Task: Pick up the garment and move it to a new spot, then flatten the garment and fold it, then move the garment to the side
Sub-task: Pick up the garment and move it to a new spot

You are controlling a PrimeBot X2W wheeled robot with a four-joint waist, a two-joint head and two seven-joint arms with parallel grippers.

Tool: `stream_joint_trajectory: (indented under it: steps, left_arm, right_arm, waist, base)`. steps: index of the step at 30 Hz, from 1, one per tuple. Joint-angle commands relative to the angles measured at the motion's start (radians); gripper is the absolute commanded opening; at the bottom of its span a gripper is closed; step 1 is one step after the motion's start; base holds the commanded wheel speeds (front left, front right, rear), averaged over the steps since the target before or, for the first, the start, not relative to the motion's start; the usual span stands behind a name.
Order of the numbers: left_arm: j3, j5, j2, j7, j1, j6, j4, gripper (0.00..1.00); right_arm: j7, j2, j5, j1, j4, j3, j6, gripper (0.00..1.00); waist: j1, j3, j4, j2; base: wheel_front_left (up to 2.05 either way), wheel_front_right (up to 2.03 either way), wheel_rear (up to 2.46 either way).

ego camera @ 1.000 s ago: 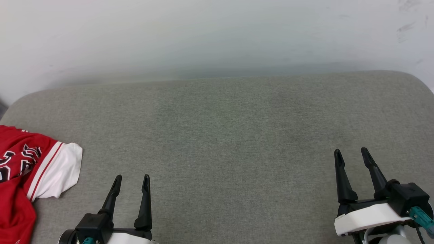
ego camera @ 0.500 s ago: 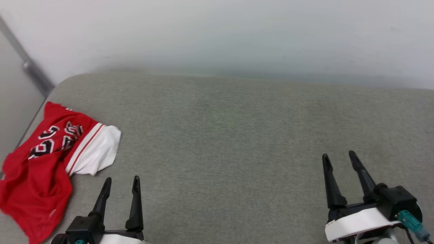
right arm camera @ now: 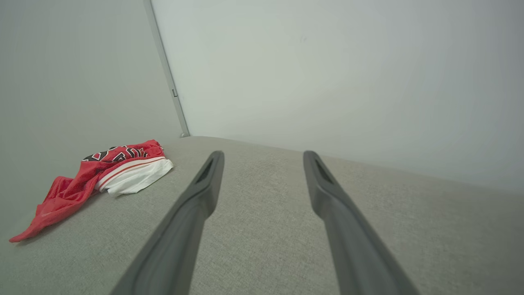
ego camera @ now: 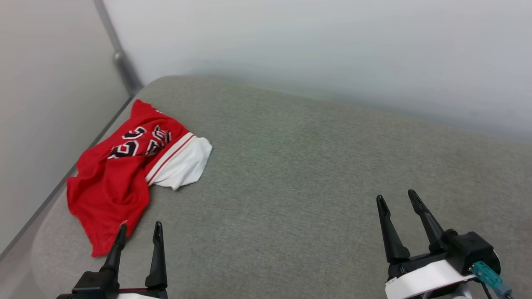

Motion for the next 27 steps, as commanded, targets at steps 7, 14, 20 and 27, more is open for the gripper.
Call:
stream_joint_trajectory:
  steps: [7,14,20,27]
  left_arm:
    - [0.001,0.004,-0.001,-0.002,0.017,-0.01,-0.008,1.0]
    - [0.009,0.01,-0.001,-0.002,0.024,-0.019,-0.004,1.0]
    - [0.011,0.029,-0.001,-0.002,0.024,-0.022,-0.023,1.0]
    - [0.008,0.012,-0.001,-0.002,0.028,-0.027,-0.02,1.0]
  right_arm:
    - [-0.002,0.0,0.018,0.016,0.003,0.012,-0.001,1.0]
    - [-0.002,0.0,0.024,0.019,0.008,0.019,-0.001,1.0]
    - [-0.002,0.0,0.026,0.022,0.011,0.022,-0.001,1.0]
    - [-0.002,0.0,0.019,0.013,0.009,0.028,-0.001,1.0]
  waist:
    - [0.0,-0.011,0.096,0.0]
    - [0.0,-0.021,0.128,0.0]
    - [0.0,-0.026,0.138,0.0]
    - [0.0,-0.01,0.128,0.0]
  base:
    - [0.0,0.0,0.0]
    - [0.0,0.0,0.0]
    - [0.0,0.0,0.0]
    - [0.0,0.0,0.0]
